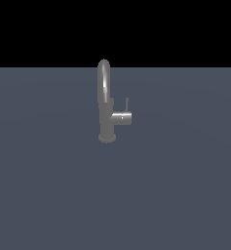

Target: Turn on the faucet by rotating a designated handle.

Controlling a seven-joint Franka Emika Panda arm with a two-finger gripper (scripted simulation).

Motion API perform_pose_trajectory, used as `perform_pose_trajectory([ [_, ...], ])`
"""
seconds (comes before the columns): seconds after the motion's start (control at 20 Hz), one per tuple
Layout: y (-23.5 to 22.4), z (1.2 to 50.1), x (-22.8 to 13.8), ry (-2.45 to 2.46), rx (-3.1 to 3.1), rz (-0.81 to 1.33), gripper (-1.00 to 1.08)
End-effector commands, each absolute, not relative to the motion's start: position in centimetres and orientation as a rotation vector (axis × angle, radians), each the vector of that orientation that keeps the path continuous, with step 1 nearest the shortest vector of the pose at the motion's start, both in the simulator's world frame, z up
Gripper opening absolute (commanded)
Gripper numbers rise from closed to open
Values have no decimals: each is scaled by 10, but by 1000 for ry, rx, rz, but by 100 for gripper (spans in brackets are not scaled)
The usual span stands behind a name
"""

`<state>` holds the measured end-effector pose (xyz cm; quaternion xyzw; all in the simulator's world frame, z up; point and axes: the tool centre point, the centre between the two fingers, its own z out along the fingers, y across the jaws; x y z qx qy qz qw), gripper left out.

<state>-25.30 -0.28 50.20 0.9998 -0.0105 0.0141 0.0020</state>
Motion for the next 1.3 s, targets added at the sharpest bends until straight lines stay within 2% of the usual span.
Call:
perform_pose_trajectory([
  [0.0,-3,502,-253,-33,3137,44,-100],
  [0.6,-1,499,-233,-103,3179,-29,-100],
  [1.25,0,485,-168,-349,3291,-288,-100],
])
